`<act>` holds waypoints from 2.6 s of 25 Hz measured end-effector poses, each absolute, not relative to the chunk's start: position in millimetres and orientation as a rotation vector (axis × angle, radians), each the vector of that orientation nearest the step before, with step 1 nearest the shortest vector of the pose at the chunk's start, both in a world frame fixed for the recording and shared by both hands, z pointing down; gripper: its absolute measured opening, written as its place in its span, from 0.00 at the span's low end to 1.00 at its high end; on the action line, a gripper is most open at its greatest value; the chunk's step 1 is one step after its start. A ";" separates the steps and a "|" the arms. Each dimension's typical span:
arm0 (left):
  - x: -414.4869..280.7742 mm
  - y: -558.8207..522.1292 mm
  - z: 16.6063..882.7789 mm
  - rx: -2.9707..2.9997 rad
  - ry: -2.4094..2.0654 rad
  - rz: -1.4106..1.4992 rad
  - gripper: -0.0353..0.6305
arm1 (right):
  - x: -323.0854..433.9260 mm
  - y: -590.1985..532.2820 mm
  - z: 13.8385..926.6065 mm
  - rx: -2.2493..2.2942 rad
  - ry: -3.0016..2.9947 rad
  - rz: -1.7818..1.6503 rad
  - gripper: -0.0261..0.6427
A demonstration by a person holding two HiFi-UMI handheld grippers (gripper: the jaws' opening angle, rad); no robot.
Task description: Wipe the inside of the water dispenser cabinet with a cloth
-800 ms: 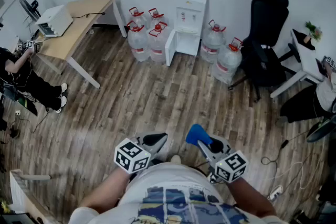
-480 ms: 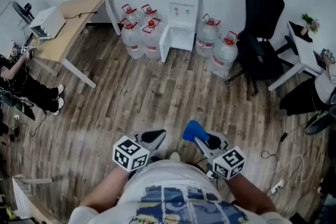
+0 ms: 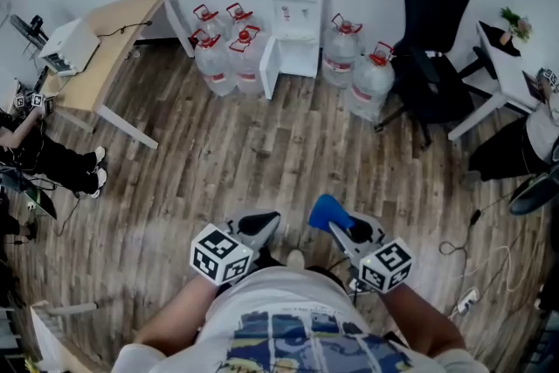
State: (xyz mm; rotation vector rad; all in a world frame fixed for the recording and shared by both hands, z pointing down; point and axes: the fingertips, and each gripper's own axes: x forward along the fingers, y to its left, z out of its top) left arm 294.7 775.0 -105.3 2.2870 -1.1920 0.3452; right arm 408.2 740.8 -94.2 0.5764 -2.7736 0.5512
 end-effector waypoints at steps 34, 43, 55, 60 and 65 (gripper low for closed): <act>86.1 368.7 -56.4 2.472 -0.847 0.506 0.06 | 137.3 309.7 -34.1 0.937 -2.490 0.560 0.17; 101.3 259.3 -7.1 2.507 -0.583 0.598 0.06 | 109.0 161.4 52.5 0.949 -2.430 0.674 0.17; 83.7 95.9 136.1 2.580 -0.358 0.589 0.06 | 54.5 -42.3 240.3 0.987 -2.388 0.643 0.17; 80.3 73.1 227.8 2.619 -0.228 0.574 0.06 | 43.6 -94.1 366.4 1.052 -2.330 0.640 0.17; 78.9 60.7 314.0 2.656 -0.100 0.565 0.06 | 29.2 -136.5 479.5 1.125 -2.289 0.638 0.17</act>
